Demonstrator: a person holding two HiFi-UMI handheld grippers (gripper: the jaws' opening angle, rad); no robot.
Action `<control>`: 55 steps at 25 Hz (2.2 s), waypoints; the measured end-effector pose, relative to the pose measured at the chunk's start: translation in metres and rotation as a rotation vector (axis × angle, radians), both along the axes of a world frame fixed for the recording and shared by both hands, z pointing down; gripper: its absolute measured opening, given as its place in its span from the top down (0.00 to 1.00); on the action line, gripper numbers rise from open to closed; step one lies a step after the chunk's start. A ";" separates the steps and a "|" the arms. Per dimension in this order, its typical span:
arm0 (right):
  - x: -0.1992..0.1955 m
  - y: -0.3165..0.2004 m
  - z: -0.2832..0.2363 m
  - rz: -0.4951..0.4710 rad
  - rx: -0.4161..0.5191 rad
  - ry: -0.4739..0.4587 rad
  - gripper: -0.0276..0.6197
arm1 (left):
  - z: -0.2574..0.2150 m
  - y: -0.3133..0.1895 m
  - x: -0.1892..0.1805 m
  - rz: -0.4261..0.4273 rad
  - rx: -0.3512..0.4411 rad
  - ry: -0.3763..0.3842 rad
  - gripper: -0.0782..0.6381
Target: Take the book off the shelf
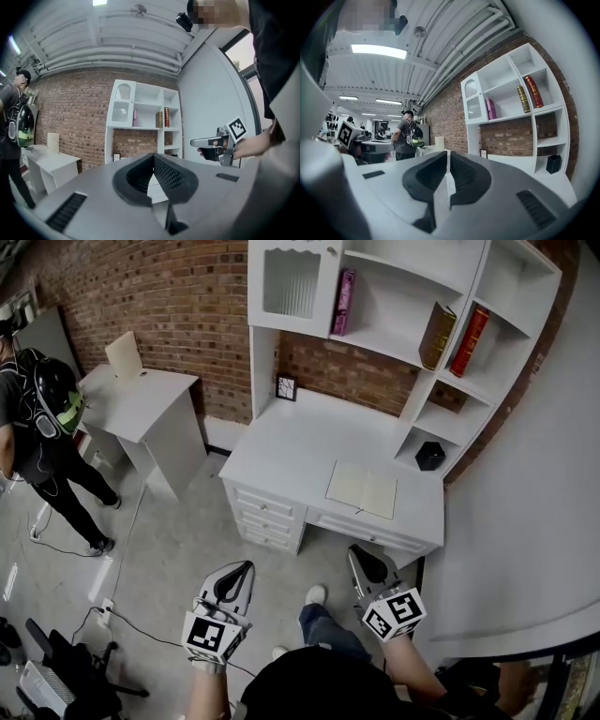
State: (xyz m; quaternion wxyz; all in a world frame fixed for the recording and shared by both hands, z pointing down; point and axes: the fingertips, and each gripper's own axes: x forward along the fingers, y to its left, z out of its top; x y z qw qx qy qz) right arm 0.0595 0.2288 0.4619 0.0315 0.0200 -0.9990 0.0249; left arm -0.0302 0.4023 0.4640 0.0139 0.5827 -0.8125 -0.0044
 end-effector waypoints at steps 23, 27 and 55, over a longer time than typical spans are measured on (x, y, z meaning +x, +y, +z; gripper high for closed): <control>-0.170 -0.169 0.010 -0.023 -0.020 0.011 0.91 | 0.002 -0.191 -0.173 0.005 -0.031 0.037 0.88; -0.186 -0.209 0.004 0.001 -0.018 -0.002 0.91 | 0.004 -0.234 -0.196 0.039 -0.016 -0.018 0.88; -0.120 -0.456 -0.057 0.512 0.069 -0.072 0.91 | -0.006 -0.516 -0.158 0.518 -0.030 0.011 0.88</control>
